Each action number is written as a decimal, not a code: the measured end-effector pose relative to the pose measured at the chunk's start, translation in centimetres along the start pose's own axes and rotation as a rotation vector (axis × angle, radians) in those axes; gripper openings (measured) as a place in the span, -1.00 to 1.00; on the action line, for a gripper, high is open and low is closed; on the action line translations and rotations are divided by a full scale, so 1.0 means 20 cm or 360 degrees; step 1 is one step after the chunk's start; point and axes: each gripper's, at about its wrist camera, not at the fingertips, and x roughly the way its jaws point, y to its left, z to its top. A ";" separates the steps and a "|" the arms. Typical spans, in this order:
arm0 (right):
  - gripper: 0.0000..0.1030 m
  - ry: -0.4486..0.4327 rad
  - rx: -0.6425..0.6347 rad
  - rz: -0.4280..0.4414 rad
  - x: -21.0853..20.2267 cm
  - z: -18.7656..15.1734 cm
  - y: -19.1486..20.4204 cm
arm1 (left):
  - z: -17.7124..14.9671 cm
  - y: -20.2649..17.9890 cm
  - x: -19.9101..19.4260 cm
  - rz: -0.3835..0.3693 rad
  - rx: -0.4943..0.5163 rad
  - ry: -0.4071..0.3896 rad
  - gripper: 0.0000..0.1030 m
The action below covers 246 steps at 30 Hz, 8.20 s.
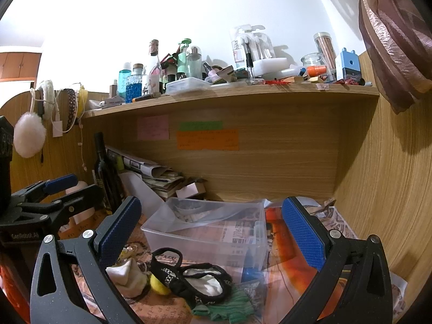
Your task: Organize soft objects
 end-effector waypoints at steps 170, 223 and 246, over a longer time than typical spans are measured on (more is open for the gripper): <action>0.08 0.0929 0.0075 0.0132 0.43 -0.56 -0.15 | -0.61 0.19 0.42 -0.0076 -0.0081 0.0896 0.36; -0.87 0.0625 0.0014 -0.0011 0.91 -0.16 -0.36 | -0.12 0.22 1.16 -0.0044 -0.0071 0.0676 -0.49; 0.40 0.0617 0.0007 0.0004 0.82 -0.12 -0.32 | -0.05 0.20 0.91 -0.0057 -0.0034 0.0549 0.73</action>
